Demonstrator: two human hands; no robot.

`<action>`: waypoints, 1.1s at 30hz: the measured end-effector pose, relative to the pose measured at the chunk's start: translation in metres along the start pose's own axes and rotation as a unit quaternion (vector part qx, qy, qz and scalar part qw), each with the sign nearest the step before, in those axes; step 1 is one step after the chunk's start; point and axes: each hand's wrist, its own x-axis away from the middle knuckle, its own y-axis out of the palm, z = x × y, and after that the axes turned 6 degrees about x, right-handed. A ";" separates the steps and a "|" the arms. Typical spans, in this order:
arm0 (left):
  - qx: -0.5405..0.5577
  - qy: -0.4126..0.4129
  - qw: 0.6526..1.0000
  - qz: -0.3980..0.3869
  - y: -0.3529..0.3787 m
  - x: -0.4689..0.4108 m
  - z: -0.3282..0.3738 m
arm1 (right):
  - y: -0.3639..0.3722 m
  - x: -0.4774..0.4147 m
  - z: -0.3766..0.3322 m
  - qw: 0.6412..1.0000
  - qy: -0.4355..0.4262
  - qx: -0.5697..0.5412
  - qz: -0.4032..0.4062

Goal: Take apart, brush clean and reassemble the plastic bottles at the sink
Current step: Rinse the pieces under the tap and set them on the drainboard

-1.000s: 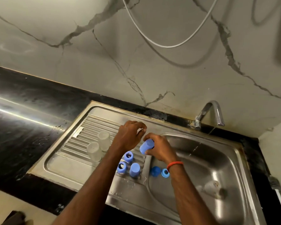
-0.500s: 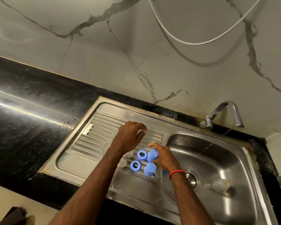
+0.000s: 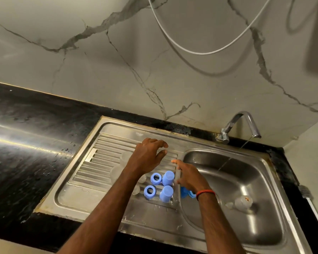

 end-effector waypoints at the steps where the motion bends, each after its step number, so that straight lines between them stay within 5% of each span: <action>1: 0.001 0.004 1.000 -0.003 0.002 -0.001 0.004 | -0.004 0.002 0.001 1.000 0.001 0.001 0.006; 20: -0.027 0.067 0.989 -0.132 0.086 -0.033 0.111 | -0.059 0.063 0.112 0.992 0.050 -0.035 0.110; 33: -0.096 0.094 0.965 -0.227 0.187 -0.043 0.166 | -0.023 0.081 0.233 0.991 0.124 -0.027 0.047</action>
